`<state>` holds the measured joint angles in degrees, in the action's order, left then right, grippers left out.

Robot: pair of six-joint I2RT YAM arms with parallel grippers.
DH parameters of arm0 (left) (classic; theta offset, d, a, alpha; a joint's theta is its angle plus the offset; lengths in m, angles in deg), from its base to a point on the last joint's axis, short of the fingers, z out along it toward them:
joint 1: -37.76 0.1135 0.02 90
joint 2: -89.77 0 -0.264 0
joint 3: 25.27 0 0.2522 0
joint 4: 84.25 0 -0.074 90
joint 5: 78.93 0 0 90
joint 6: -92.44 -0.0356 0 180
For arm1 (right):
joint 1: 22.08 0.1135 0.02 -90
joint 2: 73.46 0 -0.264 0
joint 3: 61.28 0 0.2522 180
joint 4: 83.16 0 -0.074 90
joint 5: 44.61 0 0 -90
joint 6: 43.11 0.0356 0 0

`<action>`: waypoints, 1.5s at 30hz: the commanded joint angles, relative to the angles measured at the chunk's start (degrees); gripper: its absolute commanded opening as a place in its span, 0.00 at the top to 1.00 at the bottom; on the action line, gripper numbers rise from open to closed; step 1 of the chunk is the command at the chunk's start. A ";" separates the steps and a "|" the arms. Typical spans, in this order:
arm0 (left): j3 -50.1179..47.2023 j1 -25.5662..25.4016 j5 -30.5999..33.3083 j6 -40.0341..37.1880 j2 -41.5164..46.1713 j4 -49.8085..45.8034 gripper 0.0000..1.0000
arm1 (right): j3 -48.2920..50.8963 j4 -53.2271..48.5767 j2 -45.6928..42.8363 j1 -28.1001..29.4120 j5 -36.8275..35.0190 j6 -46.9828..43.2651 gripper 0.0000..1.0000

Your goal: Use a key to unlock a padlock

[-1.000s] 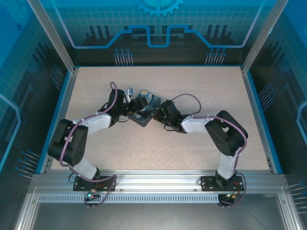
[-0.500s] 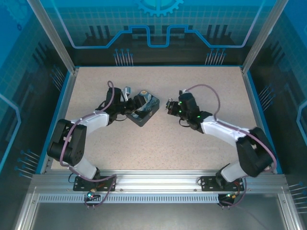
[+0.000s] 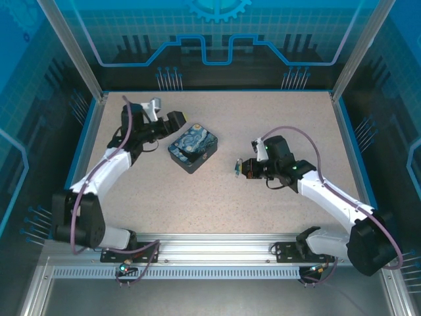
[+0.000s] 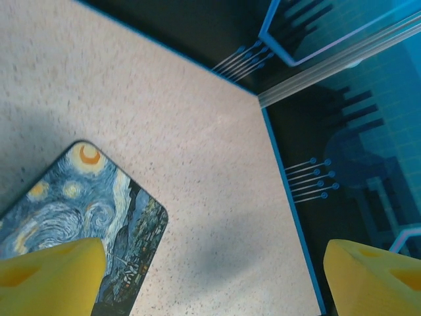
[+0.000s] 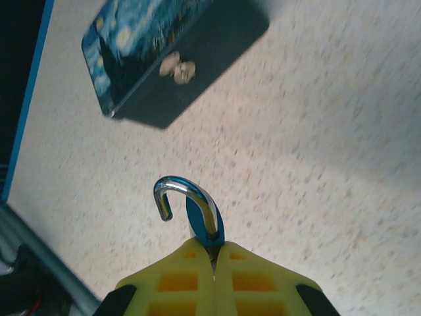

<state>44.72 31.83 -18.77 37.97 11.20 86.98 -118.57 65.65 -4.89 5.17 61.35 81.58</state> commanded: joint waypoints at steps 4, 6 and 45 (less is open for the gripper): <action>-7.59 2.62 1.27 -2.53 10.87 -3.14 0.08 | 6.03 6.10 6.48 -0.61 10.99 6.33 0.96; -9.78 3.01 2.31 -2.83 13.59 -3.62 0.07 | 5.27 6.36 10.63 -0.59 12.05 6.14 0.96; -22.50 11.21 37.06 -13.21 30.31 -5.93 0.01 | -5.49 -5.15 -1.99 -15.64 -19.98 -18.00 0.12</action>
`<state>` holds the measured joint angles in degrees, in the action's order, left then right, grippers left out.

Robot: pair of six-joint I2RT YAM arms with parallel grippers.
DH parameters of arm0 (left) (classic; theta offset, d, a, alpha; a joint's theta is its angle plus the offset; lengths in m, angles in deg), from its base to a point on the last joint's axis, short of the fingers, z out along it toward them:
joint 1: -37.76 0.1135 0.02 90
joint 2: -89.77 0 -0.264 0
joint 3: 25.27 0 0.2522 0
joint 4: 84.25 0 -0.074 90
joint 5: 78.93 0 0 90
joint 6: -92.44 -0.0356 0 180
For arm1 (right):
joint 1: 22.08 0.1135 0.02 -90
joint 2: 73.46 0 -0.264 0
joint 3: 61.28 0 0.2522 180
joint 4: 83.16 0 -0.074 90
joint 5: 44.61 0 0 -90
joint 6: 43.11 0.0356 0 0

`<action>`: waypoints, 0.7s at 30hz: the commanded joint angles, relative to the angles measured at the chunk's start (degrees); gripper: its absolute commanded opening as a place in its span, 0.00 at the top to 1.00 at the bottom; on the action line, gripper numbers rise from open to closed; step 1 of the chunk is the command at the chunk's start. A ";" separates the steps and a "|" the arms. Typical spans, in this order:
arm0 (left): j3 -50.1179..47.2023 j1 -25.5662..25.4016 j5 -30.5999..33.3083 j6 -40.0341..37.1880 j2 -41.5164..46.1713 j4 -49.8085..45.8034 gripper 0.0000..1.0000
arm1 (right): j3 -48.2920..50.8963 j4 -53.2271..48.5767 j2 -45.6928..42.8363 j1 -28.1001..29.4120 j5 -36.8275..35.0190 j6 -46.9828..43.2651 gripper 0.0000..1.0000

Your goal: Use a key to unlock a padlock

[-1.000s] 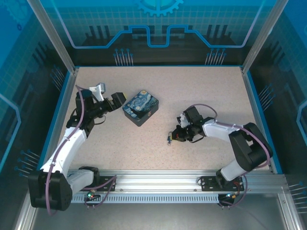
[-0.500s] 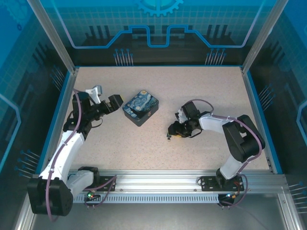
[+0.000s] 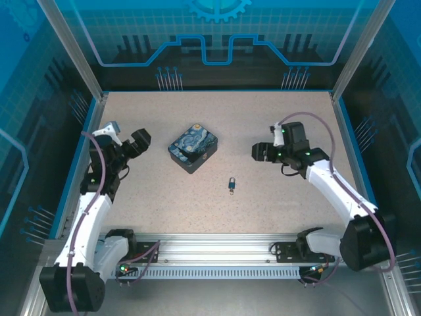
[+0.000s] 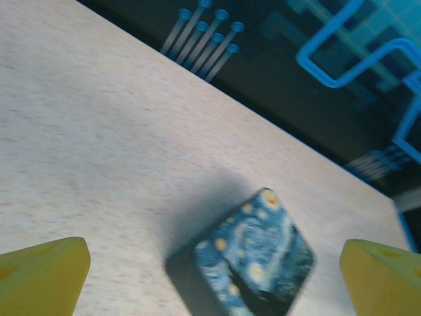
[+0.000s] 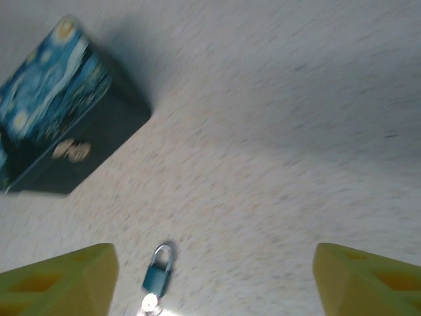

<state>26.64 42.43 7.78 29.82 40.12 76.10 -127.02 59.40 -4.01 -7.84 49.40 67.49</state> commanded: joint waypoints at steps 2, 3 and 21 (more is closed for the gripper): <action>-8.91 0.61 12.91 -8.11 2.42 10.54 0.01 | 6.30 5.37 -5.80 -4.57 -12.25 -4.99 0.00; -10.75 0.61 13.31 -10.11 2.65 12.47 0.01 | 8.49 8.10 -7.35 -5.58 -14.73 -5.89 0.00; -22.33 0.62 1.96 -16.56 -17.38 41.32 0.01 | 30.30 59.67 4.58 -14.68 -6.46 -14.67 0.00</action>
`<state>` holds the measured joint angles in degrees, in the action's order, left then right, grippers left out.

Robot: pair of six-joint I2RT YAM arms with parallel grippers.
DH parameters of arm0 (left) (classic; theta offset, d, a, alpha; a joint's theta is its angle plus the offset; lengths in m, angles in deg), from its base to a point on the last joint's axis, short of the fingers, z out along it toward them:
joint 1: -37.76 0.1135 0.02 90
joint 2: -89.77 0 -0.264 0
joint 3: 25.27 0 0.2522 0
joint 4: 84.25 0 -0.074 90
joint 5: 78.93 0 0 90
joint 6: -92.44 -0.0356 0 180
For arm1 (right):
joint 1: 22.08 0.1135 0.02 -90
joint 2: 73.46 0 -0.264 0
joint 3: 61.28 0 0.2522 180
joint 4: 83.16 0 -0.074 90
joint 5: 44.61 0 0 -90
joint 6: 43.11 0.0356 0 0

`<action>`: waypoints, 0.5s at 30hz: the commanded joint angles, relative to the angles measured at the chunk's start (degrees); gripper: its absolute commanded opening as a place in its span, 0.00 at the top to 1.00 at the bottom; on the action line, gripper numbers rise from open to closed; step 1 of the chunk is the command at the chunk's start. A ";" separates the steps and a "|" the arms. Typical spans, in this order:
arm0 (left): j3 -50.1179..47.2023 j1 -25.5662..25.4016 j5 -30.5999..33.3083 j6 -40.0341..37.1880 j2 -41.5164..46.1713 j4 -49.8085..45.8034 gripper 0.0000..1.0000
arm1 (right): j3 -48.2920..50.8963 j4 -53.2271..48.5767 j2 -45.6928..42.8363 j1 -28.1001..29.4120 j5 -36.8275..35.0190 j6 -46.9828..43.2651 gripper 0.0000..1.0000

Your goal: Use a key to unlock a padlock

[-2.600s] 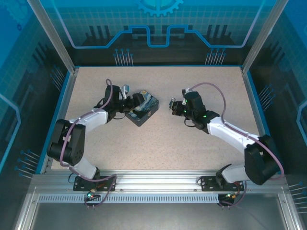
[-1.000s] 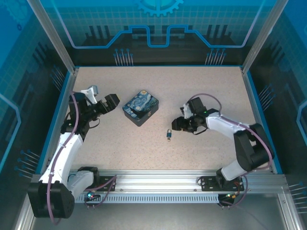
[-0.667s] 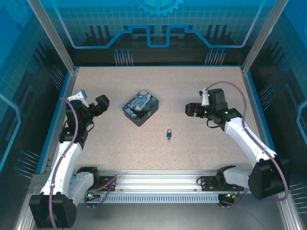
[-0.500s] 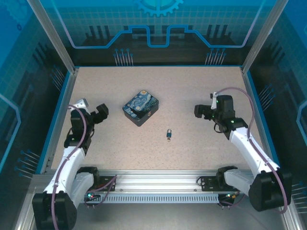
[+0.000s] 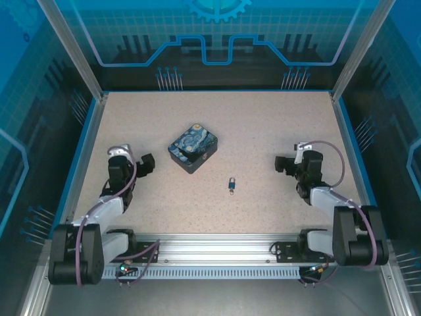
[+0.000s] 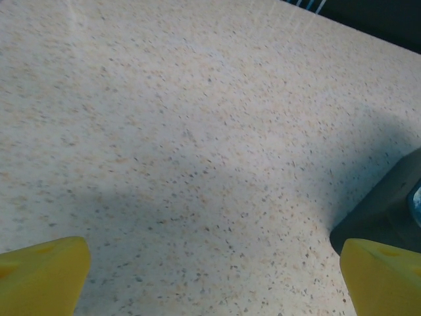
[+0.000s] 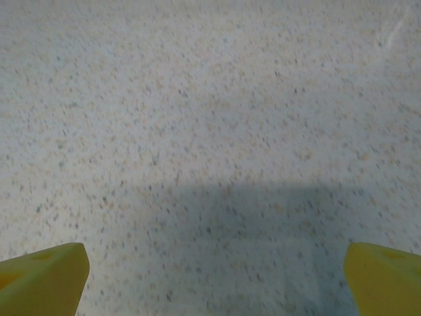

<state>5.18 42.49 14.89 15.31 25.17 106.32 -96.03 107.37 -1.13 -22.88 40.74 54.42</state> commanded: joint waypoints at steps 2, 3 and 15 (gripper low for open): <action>-1.12 0.50 -7.59 -2.84 -4.98 16.19 0.01 | -0.81 15.01 3.61 1.25 1.58 -4.18 0.00; -1.38 0.45 -8.24 -2.67 -6.61 19.30 0.01 | 0.05 18.74 5.48 1.24 1.42 -4.49 0.00; -2.86 0.35 -9.68 -9.36 -27.02 48.52 0.01 | -2.92 20.26 13.66 3.52 -0.71 -6.38 0.00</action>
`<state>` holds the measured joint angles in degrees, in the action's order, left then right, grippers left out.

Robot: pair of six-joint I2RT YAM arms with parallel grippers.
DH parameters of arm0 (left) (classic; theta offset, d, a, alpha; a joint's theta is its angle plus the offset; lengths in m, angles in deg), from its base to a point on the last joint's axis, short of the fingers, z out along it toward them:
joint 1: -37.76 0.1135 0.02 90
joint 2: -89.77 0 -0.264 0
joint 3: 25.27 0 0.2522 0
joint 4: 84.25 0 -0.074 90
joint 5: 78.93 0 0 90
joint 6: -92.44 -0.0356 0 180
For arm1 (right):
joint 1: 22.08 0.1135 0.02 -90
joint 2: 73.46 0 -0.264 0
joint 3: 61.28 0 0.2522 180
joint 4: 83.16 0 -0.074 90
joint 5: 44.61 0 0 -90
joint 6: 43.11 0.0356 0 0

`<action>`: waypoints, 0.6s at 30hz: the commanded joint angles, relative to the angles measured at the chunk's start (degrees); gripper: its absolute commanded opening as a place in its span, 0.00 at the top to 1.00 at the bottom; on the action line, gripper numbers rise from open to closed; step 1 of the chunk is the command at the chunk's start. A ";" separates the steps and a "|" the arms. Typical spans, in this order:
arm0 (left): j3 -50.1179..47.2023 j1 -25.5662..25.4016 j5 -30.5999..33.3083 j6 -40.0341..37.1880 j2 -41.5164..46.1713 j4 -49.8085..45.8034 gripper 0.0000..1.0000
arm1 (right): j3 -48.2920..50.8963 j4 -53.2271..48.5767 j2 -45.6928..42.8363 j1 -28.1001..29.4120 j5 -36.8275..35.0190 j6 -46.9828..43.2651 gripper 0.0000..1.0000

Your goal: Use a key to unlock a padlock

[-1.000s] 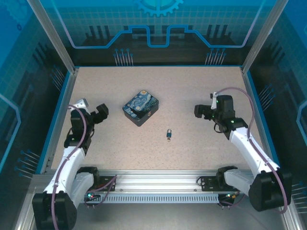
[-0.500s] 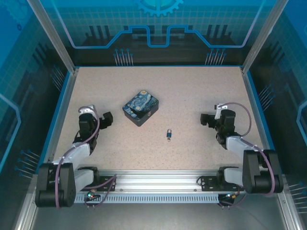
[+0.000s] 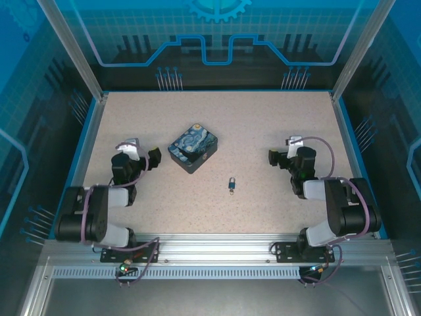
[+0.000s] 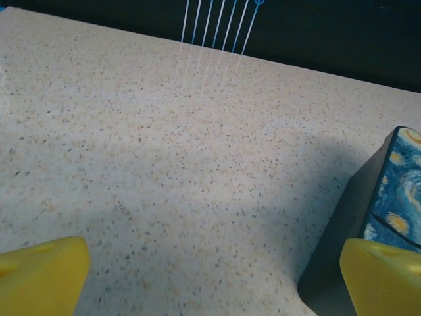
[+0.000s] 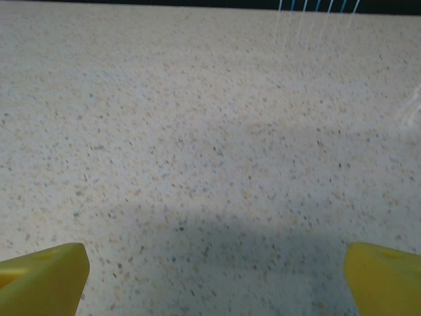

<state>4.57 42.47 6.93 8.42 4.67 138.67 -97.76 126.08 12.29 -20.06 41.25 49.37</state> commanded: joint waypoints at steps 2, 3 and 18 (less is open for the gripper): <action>-2.26 0.43 -0.83 -2.28 -3.39 9.89 0.01 | -1.41 1.30 0.22 1.08 -1.62 -1.57 0.00; -1.87 0.39 -1.09 -2.27 -3.58 10.30 0.01 | -1.55 0.97 0.27 1.43 -2.19 -1.91 0.00; 3.85 -1.08 1.44 -3.38 -3.86 -0.19 0.01 | -1.98 0.24 0.38 1.75 -0.78 -2.70 0.00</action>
<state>7.96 41.70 8.28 6.67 0.14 138.67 -98.41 126.02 12.29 -18.64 39.85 47.44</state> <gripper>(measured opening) 0.989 0.998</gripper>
